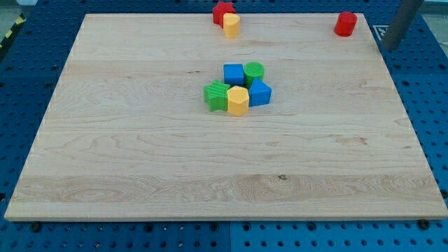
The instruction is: Slide the red circle towards the yellow heart and red star
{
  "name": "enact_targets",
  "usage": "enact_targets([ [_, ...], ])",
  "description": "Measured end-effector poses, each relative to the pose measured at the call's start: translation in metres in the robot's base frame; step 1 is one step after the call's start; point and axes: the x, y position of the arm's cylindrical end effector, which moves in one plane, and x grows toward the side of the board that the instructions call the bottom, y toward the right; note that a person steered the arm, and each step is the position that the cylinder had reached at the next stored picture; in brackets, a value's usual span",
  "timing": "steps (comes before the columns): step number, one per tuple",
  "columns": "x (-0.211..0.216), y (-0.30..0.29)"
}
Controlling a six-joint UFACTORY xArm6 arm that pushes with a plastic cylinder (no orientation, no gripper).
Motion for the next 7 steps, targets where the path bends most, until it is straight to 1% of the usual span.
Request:
enact_targets([
  [1, -0.054, -0.001],
  [2, -0.063, -0.004],
  [3, -0.053, -0.004],
  [4, -0.046, -0.029],
  [6, -0.046, -0.113],
  [7, -0.046, -0.132],
])
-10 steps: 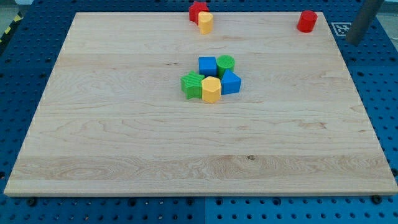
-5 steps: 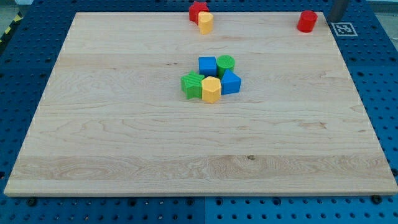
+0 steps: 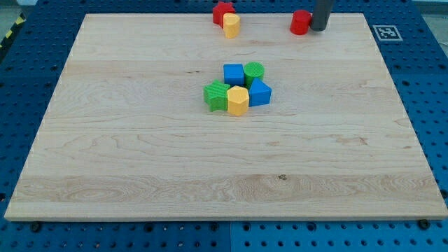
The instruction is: Slide the red circle towards the yellow heart and red star
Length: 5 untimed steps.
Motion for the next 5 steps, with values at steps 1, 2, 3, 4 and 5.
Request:
enact_targets([
  [1, 0.000, 0.001],
  [2, 0.000, 0.001],
  [3, 0.000, 0.001],
  [4, -0.002, 0.001],
  [5, -0.014, -0.009],
])
